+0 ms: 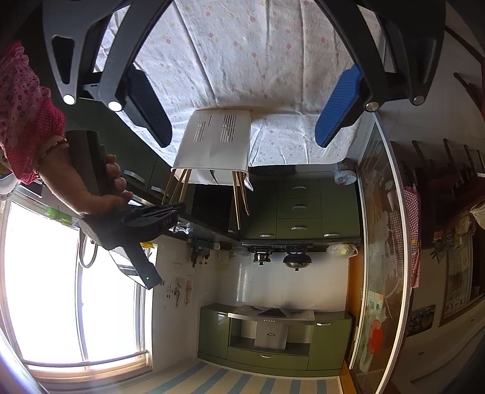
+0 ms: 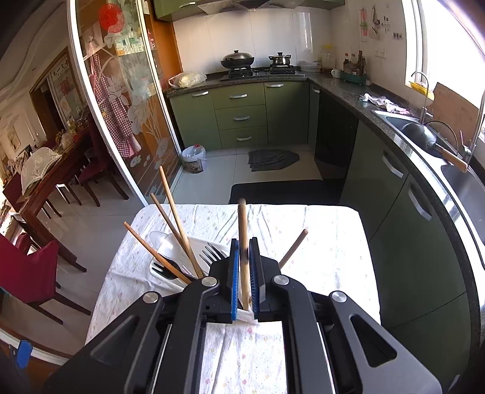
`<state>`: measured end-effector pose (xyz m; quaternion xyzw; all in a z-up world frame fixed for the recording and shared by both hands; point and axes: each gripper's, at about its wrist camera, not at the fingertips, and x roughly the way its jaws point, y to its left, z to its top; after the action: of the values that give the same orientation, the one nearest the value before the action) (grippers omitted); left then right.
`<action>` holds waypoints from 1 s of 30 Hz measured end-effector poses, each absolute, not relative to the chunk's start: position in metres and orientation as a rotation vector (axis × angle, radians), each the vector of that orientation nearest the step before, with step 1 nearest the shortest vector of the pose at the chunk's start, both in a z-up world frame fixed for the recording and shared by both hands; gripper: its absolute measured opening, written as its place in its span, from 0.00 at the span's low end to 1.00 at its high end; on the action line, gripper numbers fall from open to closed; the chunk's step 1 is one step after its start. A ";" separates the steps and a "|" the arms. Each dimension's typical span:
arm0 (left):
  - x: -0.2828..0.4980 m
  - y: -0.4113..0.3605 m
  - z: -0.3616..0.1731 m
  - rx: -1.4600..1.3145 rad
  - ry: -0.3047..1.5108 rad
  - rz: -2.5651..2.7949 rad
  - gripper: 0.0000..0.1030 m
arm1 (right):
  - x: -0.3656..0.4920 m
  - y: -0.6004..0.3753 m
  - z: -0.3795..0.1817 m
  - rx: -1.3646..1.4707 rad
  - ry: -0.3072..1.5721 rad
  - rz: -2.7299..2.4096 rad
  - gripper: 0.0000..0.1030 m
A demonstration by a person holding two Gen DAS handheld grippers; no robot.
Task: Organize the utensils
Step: 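Lift both chopsticks over the caddy and open the left tool while the right tool releases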
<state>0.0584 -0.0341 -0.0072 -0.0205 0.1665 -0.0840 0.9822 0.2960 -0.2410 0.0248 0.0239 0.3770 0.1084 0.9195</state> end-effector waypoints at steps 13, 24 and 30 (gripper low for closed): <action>0.053 -0.033 -0.013 -0.070 0.350 -0.159 0.93 | 0.198 -0.259 0.045 0.080 0.591 0.275 0.68; 0.036 -0.035 -0.024 -0.022 0.356 -0.116 0.93 | 0.029 -0.290 0.010 0.092 0.340 0.154 0.90; 0.028 -0.032 -0.028 -0.018 0.357 -0.098 0.93 | -0.015 -0.286 -0.022 0.079 0.322 0.118 0.95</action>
<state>0.0277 -0.0317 -0.0276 -0.0092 0.1777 -0.0485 0.9828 -0.0151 -0.2857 -0.0219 0.0393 0.1603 0.0585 0.9846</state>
